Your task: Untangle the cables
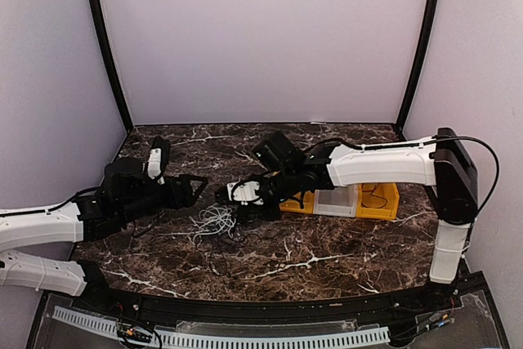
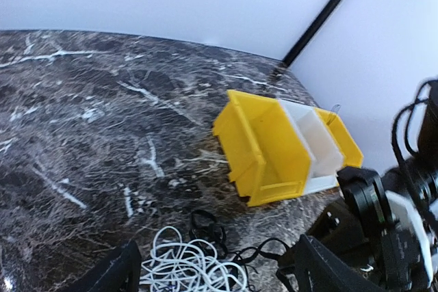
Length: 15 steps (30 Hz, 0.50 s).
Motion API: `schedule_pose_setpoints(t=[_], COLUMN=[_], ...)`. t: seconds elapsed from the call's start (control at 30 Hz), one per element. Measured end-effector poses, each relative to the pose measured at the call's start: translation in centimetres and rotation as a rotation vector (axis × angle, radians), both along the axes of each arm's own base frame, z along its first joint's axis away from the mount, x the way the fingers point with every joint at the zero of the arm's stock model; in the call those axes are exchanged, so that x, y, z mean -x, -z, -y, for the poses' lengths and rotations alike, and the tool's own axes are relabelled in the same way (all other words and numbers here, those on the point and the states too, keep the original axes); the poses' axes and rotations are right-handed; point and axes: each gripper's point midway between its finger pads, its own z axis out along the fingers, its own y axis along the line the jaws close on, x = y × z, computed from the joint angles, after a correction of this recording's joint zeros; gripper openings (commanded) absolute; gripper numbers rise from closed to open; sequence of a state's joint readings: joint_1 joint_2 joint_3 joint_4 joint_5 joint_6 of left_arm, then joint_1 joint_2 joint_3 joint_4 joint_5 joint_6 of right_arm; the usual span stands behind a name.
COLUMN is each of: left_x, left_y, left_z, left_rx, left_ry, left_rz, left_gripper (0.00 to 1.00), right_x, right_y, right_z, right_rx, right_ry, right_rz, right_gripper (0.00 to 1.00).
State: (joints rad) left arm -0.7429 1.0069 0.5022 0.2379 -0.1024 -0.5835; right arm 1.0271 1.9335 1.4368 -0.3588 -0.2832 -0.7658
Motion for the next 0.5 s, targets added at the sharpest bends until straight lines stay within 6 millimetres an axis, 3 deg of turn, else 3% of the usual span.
schedule_pose_setpoints(t=[0.17, 0.5], left_x=[3.0, 7.3], left_y=[-3.4, -6.2], left_z=[2.1, 5.8], left_rx=[0.051, 0.092], left_ry=[0.162, 0.445], left_rz=[0.166, 0.355], left_gripper=[0.76, 0.77], right_x=[-0.4, -1.2], right_y=[-4.6, -8.0], right_z=[0.6, 0.7], right_rx=[-0.092, -0.176], right_ry=[0.035, 0.113], right_rz=[-0.085, -0.233], right_gripper=[0.00, 0.00])
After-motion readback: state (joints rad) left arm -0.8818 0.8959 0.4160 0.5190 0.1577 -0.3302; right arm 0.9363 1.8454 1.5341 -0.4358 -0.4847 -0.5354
